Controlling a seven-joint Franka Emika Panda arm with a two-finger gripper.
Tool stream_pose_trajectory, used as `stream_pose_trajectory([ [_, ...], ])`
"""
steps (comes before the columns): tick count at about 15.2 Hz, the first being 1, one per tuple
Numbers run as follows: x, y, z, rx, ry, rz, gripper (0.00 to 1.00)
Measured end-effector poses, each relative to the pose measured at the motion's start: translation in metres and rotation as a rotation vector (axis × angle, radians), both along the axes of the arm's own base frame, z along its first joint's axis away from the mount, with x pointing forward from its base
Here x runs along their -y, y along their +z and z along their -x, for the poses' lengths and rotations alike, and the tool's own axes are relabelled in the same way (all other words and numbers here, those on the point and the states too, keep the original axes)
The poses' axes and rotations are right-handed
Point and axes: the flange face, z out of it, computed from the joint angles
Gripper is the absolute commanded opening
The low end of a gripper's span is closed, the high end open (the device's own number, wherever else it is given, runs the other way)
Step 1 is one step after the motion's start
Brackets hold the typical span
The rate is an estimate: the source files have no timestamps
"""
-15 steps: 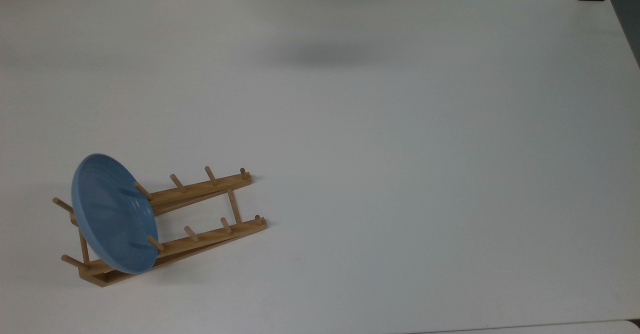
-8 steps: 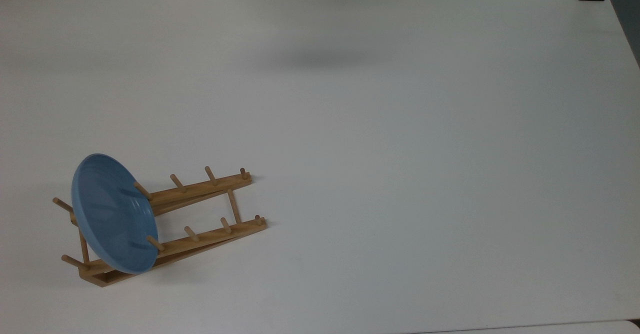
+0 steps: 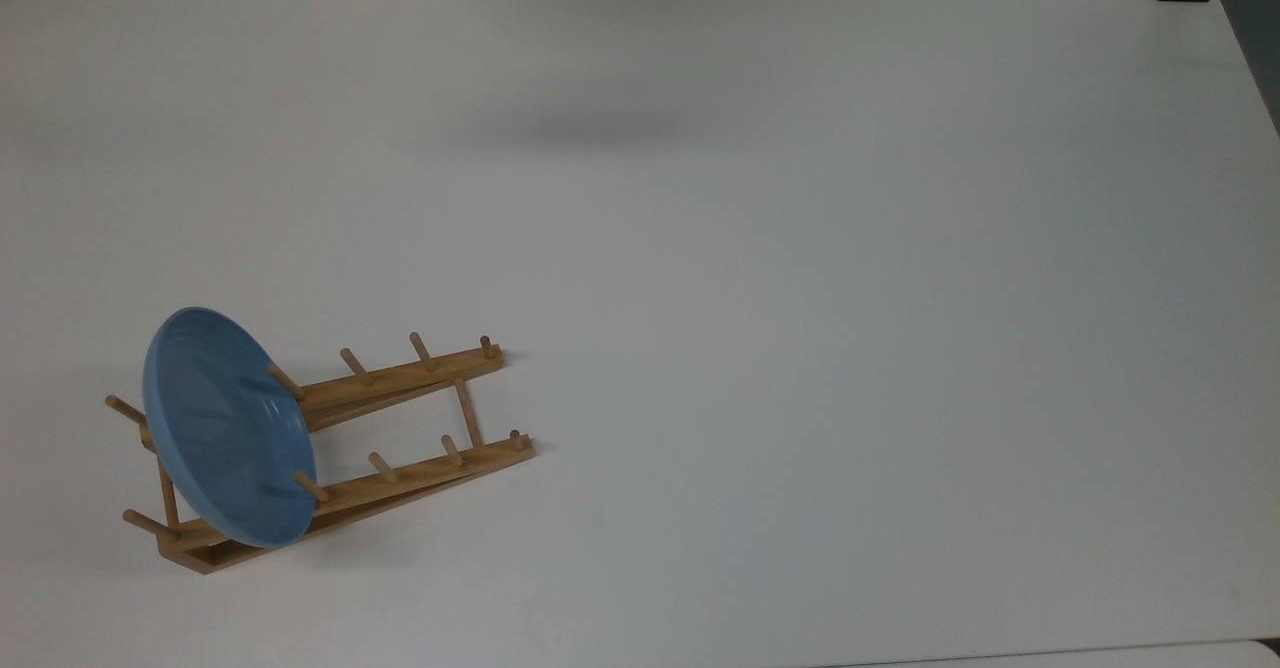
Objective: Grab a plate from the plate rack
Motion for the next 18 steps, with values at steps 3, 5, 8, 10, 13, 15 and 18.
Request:
stream_pose_trajectory([
  [3, 0.026, -0.002, -0.021, 0.132, -0.029, 0.037, 1.00],
  [5, 0.048, -0.012, -0.040, 0.226, -0.054, 0.051, 0.99],
  [8, 0.083, -0.041, -0.067, 0.332, -0.092, 0.063, 1.00],
  [10, 0.100, -0.062, -0.081, 0.372, -0.112, 0.070, 1.00],
  [13, 0.121, -0.087, -0.094, 0.416, -0.135, 0.082, 1.00],
  [15, 0.129, -0.102, -0.101, 0.442, -0.143, 0.089, 0.98],
  [18, 0.134, -0.128, -0.112, 0.464, -0.143, 0.091, 0.97],
])
